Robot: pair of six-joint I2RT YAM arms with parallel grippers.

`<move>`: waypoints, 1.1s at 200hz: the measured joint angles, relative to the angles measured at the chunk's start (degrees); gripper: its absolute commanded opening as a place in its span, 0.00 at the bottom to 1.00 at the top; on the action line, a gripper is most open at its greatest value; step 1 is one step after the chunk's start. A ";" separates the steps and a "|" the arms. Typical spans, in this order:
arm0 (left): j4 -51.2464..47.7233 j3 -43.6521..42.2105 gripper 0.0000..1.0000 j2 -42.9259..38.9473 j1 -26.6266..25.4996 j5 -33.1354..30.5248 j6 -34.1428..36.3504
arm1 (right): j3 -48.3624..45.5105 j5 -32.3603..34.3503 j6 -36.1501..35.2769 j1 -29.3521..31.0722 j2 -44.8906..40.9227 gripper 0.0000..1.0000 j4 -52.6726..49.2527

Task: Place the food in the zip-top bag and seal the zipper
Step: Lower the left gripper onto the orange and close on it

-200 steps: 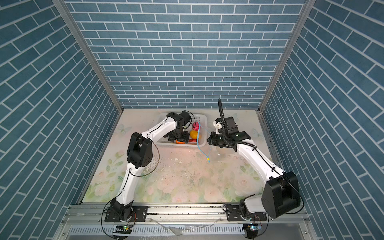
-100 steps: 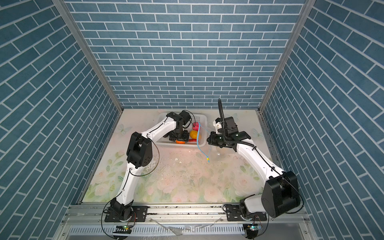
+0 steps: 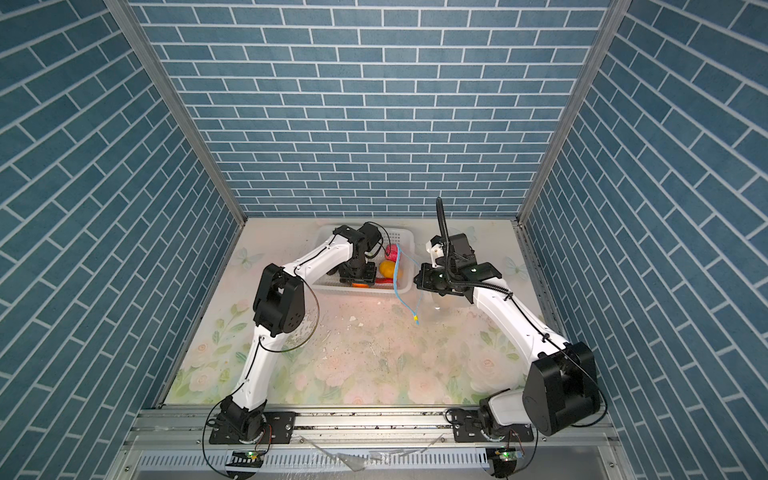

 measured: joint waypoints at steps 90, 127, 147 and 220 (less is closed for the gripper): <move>-0.02 -0.07 0.67 -0.20 0.00 0.00 0.00 | 0.00 0.00 0.00 0.00 0.00 0.00 -0.02; -0.15 0.13 0.67 -0.72 0.00 0.04 0.00 | 0.00 0.04 0.00 0.00 0.00 0.00 -0.04; -0.22 0.15 0.66 -1.36 0.00 0.22 0.00 | 0.00 0.07 -0.02 0.00 0.00 0.00 -0.07; -0.09 0.00 0.69 -4.22 0.00 0.28 0.02 | 0.00 0.15 -0.02 0.00 0.00 0.00 -0.09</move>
